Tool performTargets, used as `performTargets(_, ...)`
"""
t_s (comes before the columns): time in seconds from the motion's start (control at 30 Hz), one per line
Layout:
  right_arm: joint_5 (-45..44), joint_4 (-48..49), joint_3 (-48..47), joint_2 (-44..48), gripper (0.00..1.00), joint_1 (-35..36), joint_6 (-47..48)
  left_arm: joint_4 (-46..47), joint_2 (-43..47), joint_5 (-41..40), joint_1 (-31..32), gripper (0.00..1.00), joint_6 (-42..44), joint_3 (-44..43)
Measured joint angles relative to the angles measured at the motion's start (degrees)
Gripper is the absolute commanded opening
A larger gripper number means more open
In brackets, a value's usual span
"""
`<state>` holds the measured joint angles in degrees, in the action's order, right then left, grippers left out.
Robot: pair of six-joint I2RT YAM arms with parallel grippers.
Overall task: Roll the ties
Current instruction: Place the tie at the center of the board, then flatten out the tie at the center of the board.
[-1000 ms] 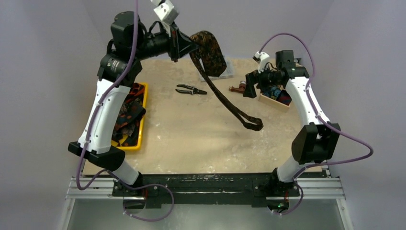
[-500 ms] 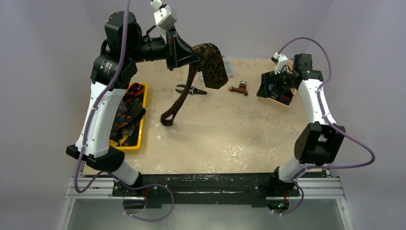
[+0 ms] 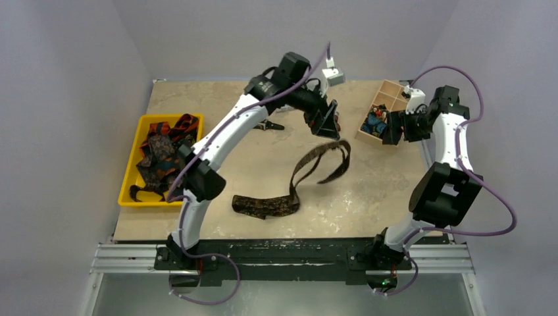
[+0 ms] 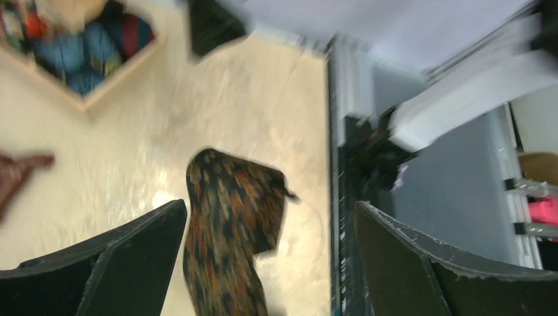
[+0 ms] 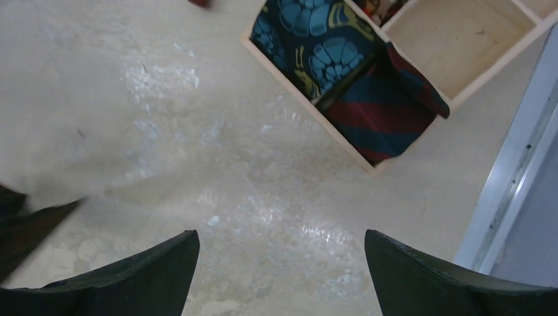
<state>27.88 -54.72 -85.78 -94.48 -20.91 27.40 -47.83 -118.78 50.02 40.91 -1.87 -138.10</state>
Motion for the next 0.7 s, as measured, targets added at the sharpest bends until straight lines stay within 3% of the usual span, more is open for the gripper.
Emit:
performTargets(0.1, -3.1, -1.9, 1.2, 0.1, 0.97, -0.4, 3.3, -3.8, -6.1, -4.5, -1.1, 1.00, 4.9, 3.6)
performTargets(0.17, -5.1, -2.4, 3.0, 0.6, 0.96, -0.1, 5.4, -3.9, -3.5, -7.8, -4.1, 1.00, 9.5, 14.7)
performTargets(0.27, -7.1, -3.6, 7.0, 3.2, 0.94, 0.6, 8.3, -3.1, 7.5, -13.0, -9.2, 0.98, 17.9, 35.6)
performTargets(0.37, -8.8, -3.8, 11.1, 7.0, 0.94, 3.1, 10.0, -2.6, 24.3, -15.4, -11.3, 0.94, 27.2, 54.0)
performTargets(0.53, -11.9, 0.1, 19.2, 12.6, 0.95, 14.4, 10.3, -0.8, 45.0, -15.7, -7.5, 0.94, 38.5, 70.7)
performTargets(0.7, -15.7, 6.4, 25.0, 12.8, 0.95, 23.7, 10.1, 5.3, 50.9, -21.9, -1.4, 0.97, 45.4, 88.0)
